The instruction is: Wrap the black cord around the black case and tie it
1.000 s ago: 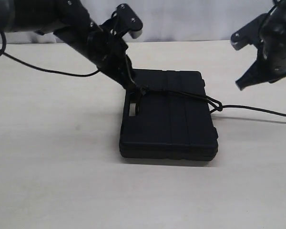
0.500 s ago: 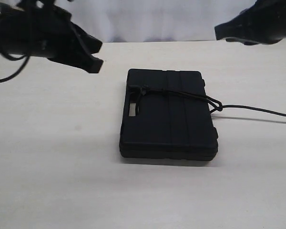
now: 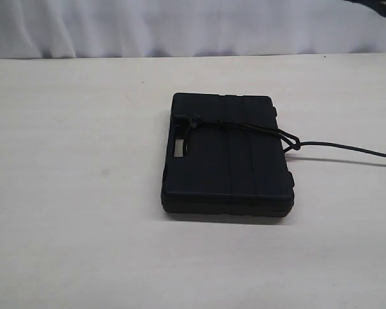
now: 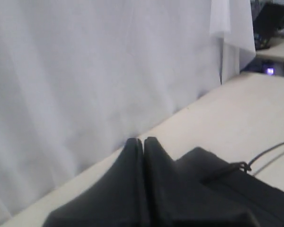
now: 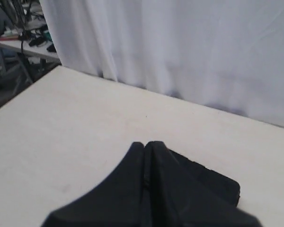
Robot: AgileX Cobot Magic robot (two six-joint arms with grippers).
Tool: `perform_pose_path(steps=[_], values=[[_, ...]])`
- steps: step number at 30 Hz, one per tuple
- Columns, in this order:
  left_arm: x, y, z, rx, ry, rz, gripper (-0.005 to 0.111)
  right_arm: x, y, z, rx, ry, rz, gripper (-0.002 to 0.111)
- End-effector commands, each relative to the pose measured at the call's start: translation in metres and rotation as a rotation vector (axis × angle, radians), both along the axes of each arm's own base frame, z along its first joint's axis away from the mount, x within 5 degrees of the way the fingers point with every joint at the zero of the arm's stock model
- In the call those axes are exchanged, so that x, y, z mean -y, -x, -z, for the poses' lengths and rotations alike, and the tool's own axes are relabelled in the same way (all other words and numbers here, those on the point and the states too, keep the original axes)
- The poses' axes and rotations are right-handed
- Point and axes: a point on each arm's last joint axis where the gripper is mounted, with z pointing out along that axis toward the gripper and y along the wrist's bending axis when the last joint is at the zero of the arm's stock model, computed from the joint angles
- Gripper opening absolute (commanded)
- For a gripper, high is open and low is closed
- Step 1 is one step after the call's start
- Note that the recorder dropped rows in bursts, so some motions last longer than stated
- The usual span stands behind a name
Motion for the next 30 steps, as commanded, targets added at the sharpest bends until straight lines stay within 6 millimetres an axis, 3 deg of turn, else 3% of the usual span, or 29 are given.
perform_pose_path(steps=[1, 6, 11, 17, 23, 30], values=[[-0.016, 0.033, -0.015, 0.122, 0.083, -0.003, 0.0, 0.009, 0.029, -0.006, 0.141, -0.052, 0.043, 0.004], [-0.028, 0.061, -0.023, 0.213, 0.123, 0.019, 0.0, 0.021, 0.065, -0.01, 0.269, -0.088, 0.085, 0.004], [-0.033, 0.077, -0.025, 0.252, 0.135, 0.041, 0.0, 0.029, 0.103, -0.009, 0.368, -0.093, 0.08, 0.004], [-0.034, 0.083, -0.023, 0.252, 0.126, 0.066, 0.0, 0.036, 0.139, 0.02, 0.417, -0.117, 0.078, 0.004], [-0.034, 0.083, -0.023, 0.252, 0.126, 0.066, 0.0, 0.043, 0.162, 0.049, 0.477, -0.14, 0.097, 0.004], [-0.034, 0.083, -0.023, 0.252, 0.126, 0.066, 0.0, 0.047, 0.184, 0.057, 0.545, -0.155, 0.081, 0.004]])
